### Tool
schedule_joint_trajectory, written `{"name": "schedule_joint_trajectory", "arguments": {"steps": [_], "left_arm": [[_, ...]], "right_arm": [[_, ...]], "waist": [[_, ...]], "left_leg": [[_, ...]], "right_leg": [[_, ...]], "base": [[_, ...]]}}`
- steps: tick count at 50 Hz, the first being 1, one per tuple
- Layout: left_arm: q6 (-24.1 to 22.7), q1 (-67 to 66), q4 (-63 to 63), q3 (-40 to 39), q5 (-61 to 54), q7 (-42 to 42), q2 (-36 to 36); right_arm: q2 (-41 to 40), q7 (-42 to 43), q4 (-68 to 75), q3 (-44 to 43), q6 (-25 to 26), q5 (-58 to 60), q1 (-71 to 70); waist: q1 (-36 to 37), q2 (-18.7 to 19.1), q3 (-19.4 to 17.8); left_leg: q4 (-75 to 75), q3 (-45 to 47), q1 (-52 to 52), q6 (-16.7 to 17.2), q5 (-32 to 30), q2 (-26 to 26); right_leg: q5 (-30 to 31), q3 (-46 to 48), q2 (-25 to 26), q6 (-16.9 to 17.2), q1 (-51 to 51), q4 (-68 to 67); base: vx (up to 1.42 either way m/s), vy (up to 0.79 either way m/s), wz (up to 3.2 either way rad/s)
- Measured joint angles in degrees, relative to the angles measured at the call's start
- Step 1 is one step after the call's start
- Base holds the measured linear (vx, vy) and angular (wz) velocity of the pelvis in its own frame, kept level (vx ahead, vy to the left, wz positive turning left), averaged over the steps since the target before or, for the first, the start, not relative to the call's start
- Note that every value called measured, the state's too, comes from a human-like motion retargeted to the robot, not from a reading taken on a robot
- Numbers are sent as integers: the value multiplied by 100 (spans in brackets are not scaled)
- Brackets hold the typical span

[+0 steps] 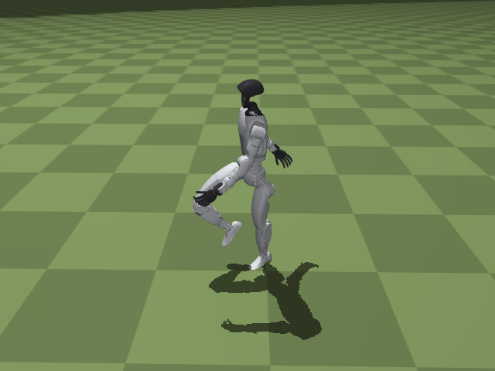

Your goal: In place motions

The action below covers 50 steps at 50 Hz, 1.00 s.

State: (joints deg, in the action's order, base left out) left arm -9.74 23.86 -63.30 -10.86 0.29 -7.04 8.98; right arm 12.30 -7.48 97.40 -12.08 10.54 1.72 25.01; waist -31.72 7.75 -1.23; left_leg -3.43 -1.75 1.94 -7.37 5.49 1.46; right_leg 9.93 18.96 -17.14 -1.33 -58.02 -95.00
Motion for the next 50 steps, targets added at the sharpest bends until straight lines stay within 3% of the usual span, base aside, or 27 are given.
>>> {"name": "schedule_joint_trajectory", "arguments": {"steps": [5,8,10,12,13,15,17,20,22,25,28,32,35,38,41,42,43,45,46,48,50], "left_arm": [[34,-284,-326,-151,-234,-544,-216],[317,-807,-1001,-266,190,-652,-382],[463,-1287,-1542,-293,430,-496,-508],[583,-1861,-2131,-467,556,-294,-592],[652,-2156,-2431,-644,593,-214,-607],[887,-2663,-2885,-1020,642,-136,-598],[1036,-3087,-3194,-1331,490,-71,-527],[1296,-3537,-3411,-1730,312,-458,-485],[1505,-3872,-3411,-1889,546,-825,-522],[1560,-4576,-3411,-2062,1117,-780,-488],[1475,-5239,-3411,-2204,1177,-383,-405],[1543,-5335,-3411,-2570,659,-348,-418],[1470,-5062,-3411,-2654,291,-342,-399],[1312,-4673,-3400,-2532,194,-337,-382],[1265,-4198,-3332,-2244,145,-327,-375],[1267,-4007,-3328,-2113,136,-324,-363],[1275,-3791,-3335,-1958,136,-318,-341],[1331,-3281,-3405,-1570,150,-289,-317],[1411,-2876,-3408,-1389,134,-328,-305],[1498,-1884,-3310,-1070,161,-468,-223],[1439,-1023,-2839,-769,225,-644,-214]], "right_arm": [[-65,260,0,10,-114,-692,-195],[-150,217,0,263,-209,-634,-526],[-216,58,0,473,-270,-461,-838],[-303,-65,0,789,-333,-263,-1276],[-349,-99,0,1005,-373,-183,-1547],[-496,-168,0,1384,-406,-178,-2340],[-700,-301,-193,1586,-519,-272,-3325],[-1011,-591,-1402,1697,-549,-371,-4598],[-1237,-687,-2449,1673,-782,-210,-5165],[-1224,-940,-3617,1766,-1172,-45,-5768],[-1079,-747,-4278,1772,-1478,238,-6128],[-1113,-578,-4538,1680,-1706,652,-6648],[-1191,-712,-4537,1744,-1749,583,-6642],[-1294,-736,-4422,1915,-1828,506,-6187],[-1301,-734,-4150,2191,-1855,614,-5386],[-1264,-759,-4027,2264,-1842,709,-5056],[-1209,-801,-3882,2294,-1806,851,-4696],[-1019,-839,-3476,2217,-1698,1224,-3876],[-937,-776,-3086,2082,-1604,1391,-3601],[-809,-611,-2123,1659,-1332,1529,-3332],[-629,-474,-1019,1171,-986,1407,-3202]], "waist": [[506,-323,-66],[914,-312,152],[1131,-248,289],[1129,-299,379],[1167,-365,480],[1412,-675,703],[2168,-863,360],[2412,-884,-476],[2689,-948,-838],[3280,-1307,-840],[3822,-1650,-460],[3811,-1698,-465],[3497,-1535,-212],[3122,-1407,215],[2756,-1246,682],[2632,-1122,836],[2507,-924,978],[2095,-614,1343],[1979,-392,1423],[1657,-183,1173],[1307,-95,531]], "left_leg": [[212,595,-484,155,62,-92],[186,944,-600,264,201,-62],[-37,1069,-581,287,336,-14],[-640,1045,-433,266,306,-108],[-1177,1302,-225,262,50,-133],[-3163,1598,985,382,-1220,-215],[-4924,2349,2074,-233,-1874,438],[-7310,2104,3627,-577,-889,1024],[-8324,2122,4622,-732,-639,1274],[-9128,2341,5893,-736,-262,1092],[-9207,2777,6519,-729,-156,1024],[-9061,2675,6043,-728,-239,946],[-8377,2343,5021,-590,-476,774],[-6732,2052,3516,-171,-712,331],[-4025,1695,1719,222,-1161,-176],[-2974,1520,1132,335,-1121,-324],[-1917,1265,588,553,-616,-456],[-606,2128,-179,385,550,-259],[-254,1973,-129,394,464,-179],[-5,1329,107,436,257,-59],[2,853,102,363,79,29]], "right_leg": [[-78,180,317,-80,1715,1641],[68,53,1086,155,3127,3634],[557,47,1513,307,4299,5509],[-401,509,1752,415,5485,7318],[-907,1201,1653,89,5861,7836],[-1006,1171,1356,-105,5845,8487],[-950,-40,1272,31,5576,8216],[-805,-51,1356,-211,5596,8116],[-794,-464,1462,-331,5659,8113],[-728,-1007,1222,-389,5535,8021],[-674,-927,894,-532,5170,7902],[-686,-955,899,-541,5278,7903],[-640,-770,1016,-398,5501,8205],[-633,-577,1005,-179,5614,8430],[-771,-259,1022,-10,5641,8434],[-836,-138,1117,6,5615,8363],[-886,8,1311,-20,5563,8251],[-714,594,1469,-74,5353,7820],[-158,943,1410,-109,4992,7170],[815,632,1144,140,3742,5166],[830,431,841,87,2883,3355]], "base": [[-2,3,-80],[11,4,-76],[9,9,-28],[6,18,13],[-12,28,-31],[-42,30,-118],[-60,10,-204],[-61,8,-55],[-35,5,-73],[8,-10,-90],[26,-8,-53],[7,-5,20],[21,3,56],[34,-2,49],[45,-18,29],[53,-27,28],[51,-28,57],[40,-29,99],[10,-31,94],[-30,-34,128],[-41,-15,162]]}}
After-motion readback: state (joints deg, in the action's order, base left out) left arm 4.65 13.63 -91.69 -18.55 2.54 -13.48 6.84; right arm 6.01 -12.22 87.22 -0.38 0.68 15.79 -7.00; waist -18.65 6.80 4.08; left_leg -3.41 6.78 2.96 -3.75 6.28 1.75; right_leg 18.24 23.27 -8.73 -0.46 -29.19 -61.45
